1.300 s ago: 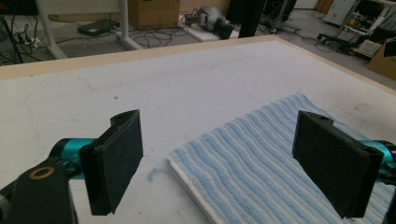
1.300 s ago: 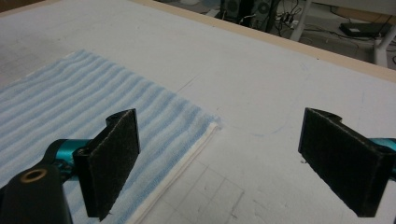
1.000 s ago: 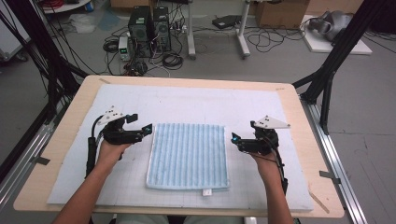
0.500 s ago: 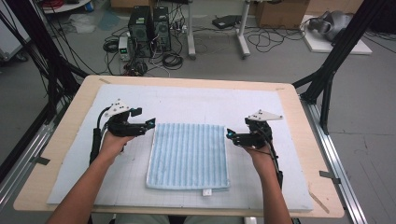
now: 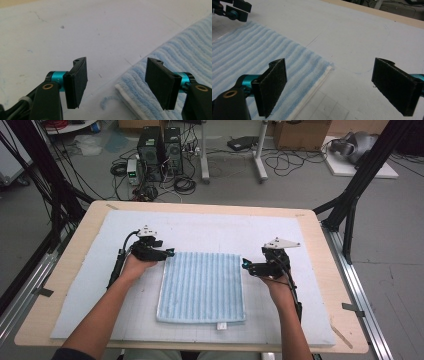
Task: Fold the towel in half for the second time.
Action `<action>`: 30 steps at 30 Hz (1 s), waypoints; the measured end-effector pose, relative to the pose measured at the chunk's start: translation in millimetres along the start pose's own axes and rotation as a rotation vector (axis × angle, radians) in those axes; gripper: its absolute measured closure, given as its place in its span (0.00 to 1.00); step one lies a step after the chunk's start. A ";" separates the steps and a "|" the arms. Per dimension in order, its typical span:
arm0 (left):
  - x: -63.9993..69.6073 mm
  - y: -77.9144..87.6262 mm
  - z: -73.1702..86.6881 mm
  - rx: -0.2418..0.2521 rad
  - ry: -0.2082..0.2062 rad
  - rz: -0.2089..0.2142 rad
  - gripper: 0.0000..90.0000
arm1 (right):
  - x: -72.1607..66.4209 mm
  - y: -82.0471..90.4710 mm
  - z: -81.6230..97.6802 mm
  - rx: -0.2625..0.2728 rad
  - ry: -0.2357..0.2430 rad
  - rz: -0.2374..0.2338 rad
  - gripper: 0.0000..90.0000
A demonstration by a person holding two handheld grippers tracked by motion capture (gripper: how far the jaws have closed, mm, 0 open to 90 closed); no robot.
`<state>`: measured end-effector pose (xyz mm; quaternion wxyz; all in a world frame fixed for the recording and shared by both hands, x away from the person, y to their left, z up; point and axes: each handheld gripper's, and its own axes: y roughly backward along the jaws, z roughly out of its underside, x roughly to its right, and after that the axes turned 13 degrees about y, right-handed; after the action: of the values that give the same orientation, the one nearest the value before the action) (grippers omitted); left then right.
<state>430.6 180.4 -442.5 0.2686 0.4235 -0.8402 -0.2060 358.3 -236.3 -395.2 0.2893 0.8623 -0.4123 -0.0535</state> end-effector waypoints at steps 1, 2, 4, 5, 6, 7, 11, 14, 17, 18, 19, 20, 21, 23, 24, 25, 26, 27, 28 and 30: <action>0.0 -2.3 1.0 -0.009 0.004 -0.003 0.40 | 0.1 -0.6 0.1 0.000 0.001 -0.001 0.13; 0.2 -3.7 1.9 -0.022 -0.002 -0.014 0.41 | 0.0 -1.0 0.2 -0.005 0.001 -0.003 0.13; 1.4 -6.6 3.9 -0.040 -0.015 -0.027 0.48 | -0.3 -1.8 0.3 -0.009 -0.001 -0.005 0.13; 2.1 -7.7 4.8 -0.044 -0.016 -0.029 0.50 | -0.3 -2.1 0.5 -0.011 0.000 -0.005 0.13; 2.8 -8.0 4.9 -0.043 -0.023 -0.032 0.50 | -0.2 -2.3 0.5 -0.010 0.000 -0.005 0.13; 3.3 -7.9 4.9 -0.045 -0.027 -0.035 0.51 | -0.1 -2.5 0.6 -0.011 -0.001 -0.007 0.13; 4.5 -7.3 5.5 -0.049 -0.043 -0.026 0.59 | 0.2 -3.6 1.2 -0.011 0.000 -0.007 0.13; 8.3 -7.3 6.4 -0.053 -0.074 -0.003 0.73 | -0.4 -5.4 1.5 -0.017 -0.001 -0.010 0.13; 11.1 -7.3 6.9 -0.059 -0.089 0.008 0.84 | -1.0 -7.1 1.7 -0.024 -0.002 -0.012 0.13; 11.4 -7.5 7.2 -0.058 -0.086 0.015 0.86 | -1.2 -7.6 1.7 -0.025 -0.005 -0.013 0.13; 11.7 -7.6 7.4 -0.057 -0.083 0.019 0.88 | -1.0 -8.0 1.8 -0.025 -0.003 -0.012 0.13; 11.9 -7.3 7.4 -0.061 -0.087 0.021 0.91 | -1.0 -8.3 1.8 -0.026 -0.005 -0.012 0.13; 12.2 -7.5 7.6 -0.059 -0.091 0.022 0.92 | -1.3 -8.6 1.8 -0.027 -0.009 -0.013 0.13; 12.2 -7.5 7.8 -0.058 -0.080 0.022 0.94 | -1.1 -9.4 1.9 -0.030 -0.008 -0.013 0.13; 12.0 -7.6 7.9 -0.057 -0.076 0.026 0.94 | -1.0 -10.1 1.9 -0.030 -0.009 -0.011 0.14; 12.0 -7.5 8.0 -0.056 -0.075 0.027 0.95 | -1.0 -10.6 1.9 -0.031 -0.009 -0.013 0.14; 11.7 -7.4 8.0 -0.056 -0.076 0.027 0.95 | -1.0 -11.5 1.8 -0.031 -0.009 -0.013 0.14; 11.7 -7.3 8.2 -0.056 -0.069 0.026 0.96 | -1.0 -12.4 1.7 -0.032 -0.010 -0.013 0.14; 11.4 -7.3 8.2 -0.053 -0.069 0.027 0.96 | -1.0 -13.7 1.6 -0.033 -0.013 -0.014 0.14; 10.9 -7.2 8.5 -0.047 -0.055 0.029 0.96 | -0.5 -17.1 1.4 -0.035 -0.016 -0.018 0.16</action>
<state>424.1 168.5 -450.1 0.2581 0.3992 -0.8483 -0.2335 369.2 -228.2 -405.7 0.3006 0.8603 -0.4058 -0.0702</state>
